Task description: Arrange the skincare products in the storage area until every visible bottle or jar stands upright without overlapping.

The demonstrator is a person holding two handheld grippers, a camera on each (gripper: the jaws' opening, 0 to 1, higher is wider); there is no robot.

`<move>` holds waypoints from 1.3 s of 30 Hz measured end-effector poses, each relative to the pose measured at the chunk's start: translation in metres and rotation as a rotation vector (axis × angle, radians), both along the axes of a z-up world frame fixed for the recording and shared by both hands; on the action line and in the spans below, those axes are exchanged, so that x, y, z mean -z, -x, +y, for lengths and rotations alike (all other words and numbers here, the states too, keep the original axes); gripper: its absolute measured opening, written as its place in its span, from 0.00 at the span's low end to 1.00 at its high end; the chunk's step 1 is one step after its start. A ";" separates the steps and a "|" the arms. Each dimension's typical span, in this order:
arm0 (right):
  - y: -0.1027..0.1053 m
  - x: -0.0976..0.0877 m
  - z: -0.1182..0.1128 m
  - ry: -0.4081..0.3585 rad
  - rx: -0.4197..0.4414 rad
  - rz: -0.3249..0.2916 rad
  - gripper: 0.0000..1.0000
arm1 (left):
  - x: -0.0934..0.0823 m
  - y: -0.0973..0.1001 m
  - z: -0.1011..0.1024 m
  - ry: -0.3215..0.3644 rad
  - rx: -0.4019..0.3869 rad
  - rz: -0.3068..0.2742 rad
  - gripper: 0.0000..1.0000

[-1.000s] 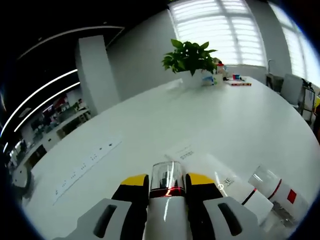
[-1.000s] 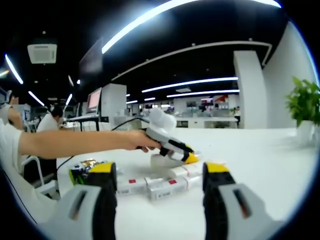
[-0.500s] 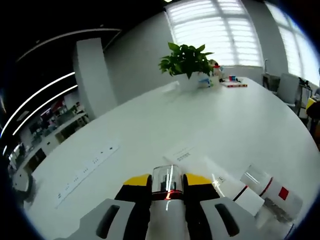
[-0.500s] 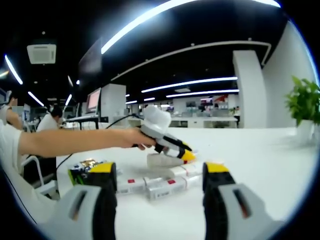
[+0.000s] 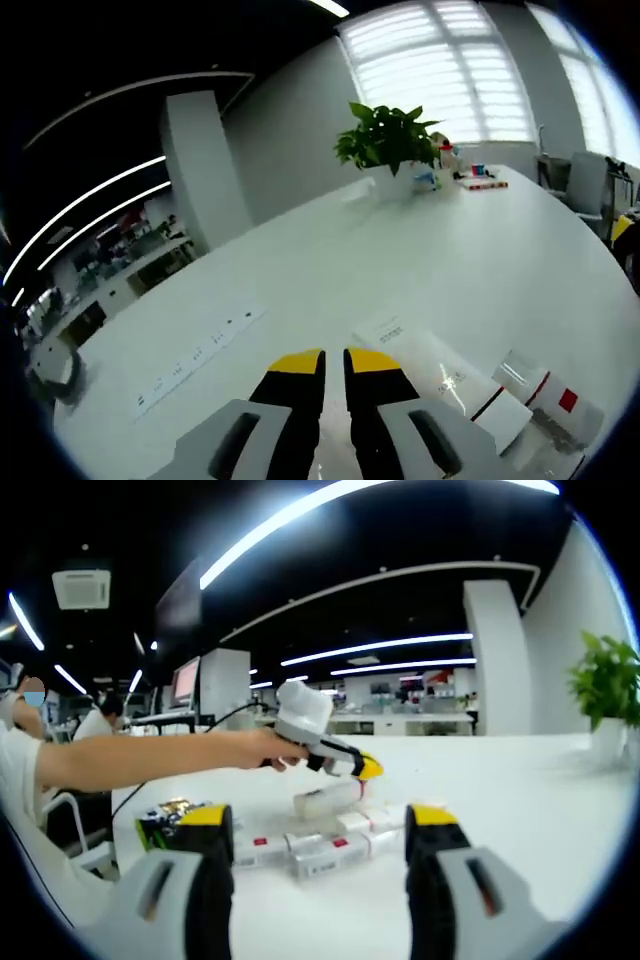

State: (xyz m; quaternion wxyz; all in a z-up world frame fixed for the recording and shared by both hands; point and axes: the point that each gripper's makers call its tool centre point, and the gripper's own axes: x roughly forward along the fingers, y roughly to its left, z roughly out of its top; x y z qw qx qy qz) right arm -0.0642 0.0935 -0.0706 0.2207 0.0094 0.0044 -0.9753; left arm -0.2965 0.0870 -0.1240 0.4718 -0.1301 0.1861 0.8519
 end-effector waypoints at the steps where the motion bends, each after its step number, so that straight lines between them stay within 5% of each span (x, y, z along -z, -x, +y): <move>1: 0.000 -0.001 0.000 0.002 0.000 0.002 0.71 | -0.001 0.001 -0.001 -0.007 -0.013 -0.002 0.12; 13: 0.000 0.000 0.000 0.001 0.000 -0.002 0.71 | 0.012 0.012 -0.039 0.024 -0.142 -0.028 0.51; 21: 0.000 0.001 -0.003 -0.003 -0.007 -0.006 0.70 | 0.024 0.009 -0.072 0.065 -0.148 -0.052 0.51; 24: 0.000 0.000 -0.003 -0.001 -0.006 -0.003 0.70 | 0.025 0.010 -0.081 0.039 -0.164 -0.106 0.51; 32: 0.001 0.001 -0.005 -0.005 -0.005 -0.007 0.70 | 0.025 0.010 -0.104 0.051 -0.173 -0.093 0.48; 35: 0.001 0.003 -0.006 -0.012 -0.007 -0.013 0.70 | 0.010 0.010 -0.106 -0.069 -0.176 -0.117 0.46; 39: 0.001 0.003 -0.006 -0.011 -0.007 -0.015 0.70 | 0.000 -0.001 -0.108 -0.061 -0.084 -0.077 0.46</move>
